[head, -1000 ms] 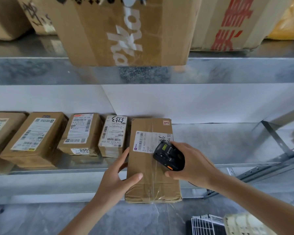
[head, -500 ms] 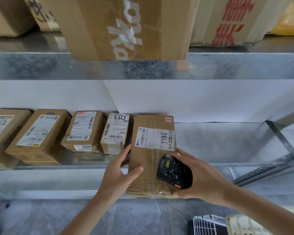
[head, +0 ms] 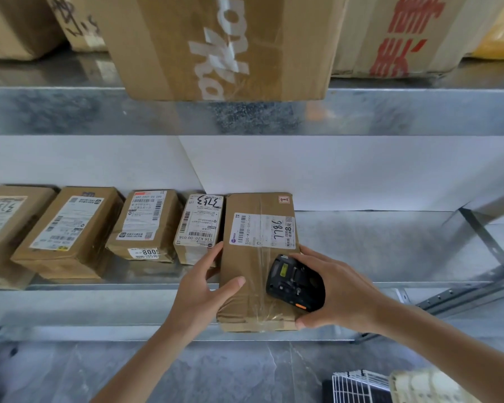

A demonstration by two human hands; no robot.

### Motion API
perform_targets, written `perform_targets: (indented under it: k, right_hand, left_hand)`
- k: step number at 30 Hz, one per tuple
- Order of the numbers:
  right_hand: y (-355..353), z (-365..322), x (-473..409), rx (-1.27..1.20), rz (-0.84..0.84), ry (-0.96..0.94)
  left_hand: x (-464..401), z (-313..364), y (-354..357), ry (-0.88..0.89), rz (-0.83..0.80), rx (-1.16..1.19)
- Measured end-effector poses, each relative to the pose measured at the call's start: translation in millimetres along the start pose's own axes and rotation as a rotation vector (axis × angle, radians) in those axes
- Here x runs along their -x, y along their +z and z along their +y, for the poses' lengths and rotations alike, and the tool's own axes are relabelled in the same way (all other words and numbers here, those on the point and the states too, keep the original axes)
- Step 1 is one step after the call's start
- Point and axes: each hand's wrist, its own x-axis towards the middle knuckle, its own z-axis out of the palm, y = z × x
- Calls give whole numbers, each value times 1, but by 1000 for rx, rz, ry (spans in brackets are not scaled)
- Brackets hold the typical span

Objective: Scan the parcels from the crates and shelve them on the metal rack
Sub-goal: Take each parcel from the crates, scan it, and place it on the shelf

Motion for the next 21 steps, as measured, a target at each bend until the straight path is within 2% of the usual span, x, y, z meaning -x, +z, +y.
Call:
perform_targets:
  k: [9, 21]
  right_hand:
    - [2, 6, -5, -48, -12, -49]
    - [7, 11, -6, -75, 9, -78]
  left_hand:
    - [10, -4, 2, -7, -13, 75]
    - [16, 1, -1, 19, -42, 62]
